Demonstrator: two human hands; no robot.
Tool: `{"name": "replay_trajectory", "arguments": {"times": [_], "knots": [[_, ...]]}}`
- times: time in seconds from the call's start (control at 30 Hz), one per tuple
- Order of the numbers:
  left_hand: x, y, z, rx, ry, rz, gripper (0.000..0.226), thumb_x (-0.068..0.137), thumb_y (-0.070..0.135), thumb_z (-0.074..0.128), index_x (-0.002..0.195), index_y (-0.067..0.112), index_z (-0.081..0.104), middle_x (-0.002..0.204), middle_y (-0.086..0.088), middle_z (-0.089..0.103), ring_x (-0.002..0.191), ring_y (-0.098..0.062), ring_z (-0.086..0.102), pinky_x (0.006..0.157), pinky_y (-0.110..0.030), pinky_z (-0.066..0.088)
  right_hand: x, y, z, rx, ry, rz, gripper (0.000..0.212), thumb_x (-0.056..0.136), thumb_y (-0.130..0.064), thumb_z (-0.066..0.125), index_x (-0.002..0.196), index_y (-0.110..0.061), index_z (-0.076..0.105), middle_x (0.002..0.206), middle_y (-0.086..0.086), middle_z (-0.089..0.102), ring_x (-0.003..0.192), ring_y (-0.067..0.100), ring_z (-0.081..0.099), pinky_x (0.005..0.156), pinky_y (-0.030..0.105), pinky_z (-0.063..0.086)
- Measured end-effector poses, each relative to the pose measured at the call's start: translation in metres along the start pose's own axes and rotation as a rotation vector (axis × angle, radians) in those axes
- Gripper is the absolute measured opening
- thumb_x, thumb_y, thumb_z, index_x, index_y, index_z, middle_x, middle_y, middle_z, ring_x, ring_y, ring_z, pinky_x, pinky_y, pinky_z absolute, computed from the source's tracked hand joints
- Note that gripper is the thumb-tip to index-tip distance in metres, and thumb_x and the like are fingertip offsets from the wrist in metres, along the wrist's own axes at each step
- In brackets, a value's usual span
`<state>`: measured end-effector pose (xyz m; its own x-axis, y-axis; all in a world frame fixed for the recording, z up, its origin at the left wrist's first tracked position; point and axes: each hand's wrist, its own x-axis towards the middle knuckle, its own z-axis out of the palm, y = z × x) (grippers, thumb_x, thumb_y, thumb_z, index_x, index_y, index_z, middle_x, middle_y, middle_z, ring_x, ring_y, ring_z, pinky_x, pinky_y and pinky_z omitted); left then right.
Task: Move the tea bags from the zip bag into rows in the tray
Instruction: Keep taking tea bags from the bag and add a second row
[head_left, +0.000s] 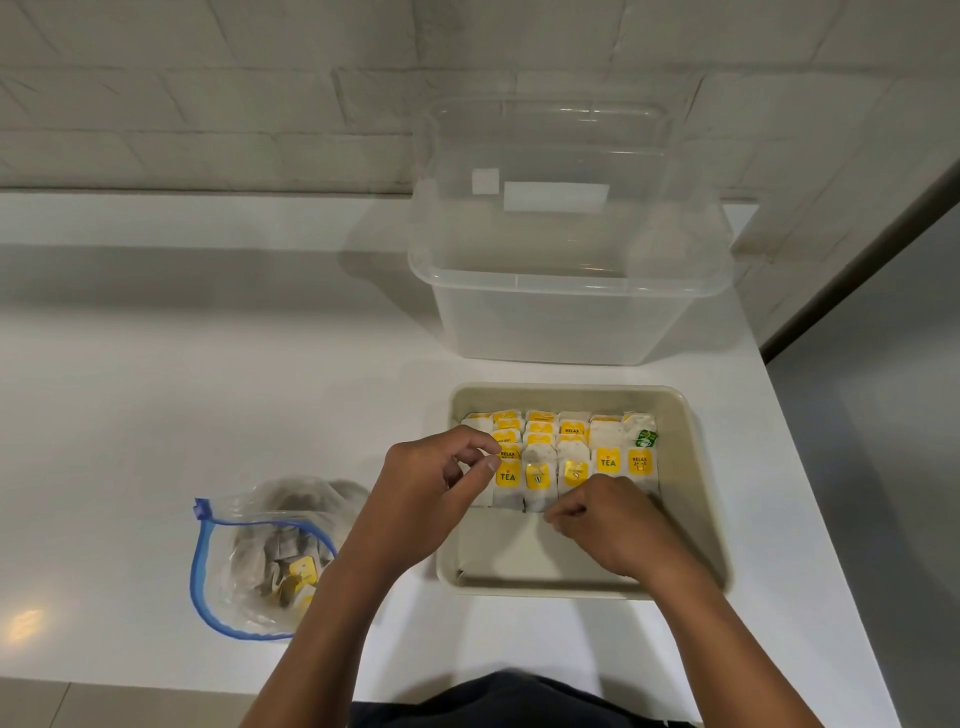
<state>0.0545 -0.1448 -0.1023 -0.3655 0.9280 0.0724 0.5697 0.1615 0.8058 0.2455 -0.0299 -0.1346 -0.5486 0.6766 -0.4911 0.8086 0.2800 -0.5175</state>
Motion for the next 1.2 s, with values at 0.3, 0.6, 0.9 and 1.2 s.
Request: {"name": "replay_trajectory", "arguments": {"times": [0.3,0.6,0.9,1.2], "knots": [[-0.002,0.006,-0.004,0.051,-0.011,0.037,0.009,0.091,0.025,0.072,0.098,0.031,0.073,0.082,0.023,0.067,0.057,-0.020,0.059,0.060,-0.012,0.042,-0.001,0.002,-0.002,0.022,-0.014,-0.039,0.014,0.090,-0.031,0.067,0.093,-0.032,0.081,0.090,-0.018,0.076,0.088,0.001,0.068,0.085,0.031,0.057],[-0.021,0.011,-0.026,0.118,0.089,0.022,0.009,0.091,0.028,0.071,0.096,0.035,0.071,0.090,0.026,0.067,0.056,-0.019,0.059,0.060,-0.009,0.039,-0.027,-0.052,-0.022,0.211,0.146,-0.241,0.012,0.091,-0.033,0.064,0.084,-0.031,0.074,0.083,-0.021,0.070,0.072,-0.003,0.060,0.074,0.024,0.049],[-0.065,0.003,-0.074,0.165,0.188,-0.053,0.009,0.092,0.026,0.067,0.093,0.034,0.069,0.088,0.026,0.068,0.070,-0.011,0.065,0.070,-0.020,0.048,-0.050,-0.136,0.010,0.337,0.107,-0.426,0.012,0.091,-0.027,0.065,0.082,-0.027,0.073,0.075,-0.017,0.068,0.054,0.002,0.055,0.060,0.017,0.041],[-0.120,-0.042,-0.135,0.157,0.161,-0.274,0.015,0.091,0.024,0.070,0.088,0.039,0.068,0.086,0.031,0.066,0.075,-0.004,0.066,0.068,-0.014,0.048,-0.050,-0.199,0.074,0.312,-0.080,-0.409,0.012,0.091,-0.022,0.064,0.085,-0.028,0.073,0.077,-0.011,0.070,0.066,0.009,0.068,0.070,0.033,0.060]]}}
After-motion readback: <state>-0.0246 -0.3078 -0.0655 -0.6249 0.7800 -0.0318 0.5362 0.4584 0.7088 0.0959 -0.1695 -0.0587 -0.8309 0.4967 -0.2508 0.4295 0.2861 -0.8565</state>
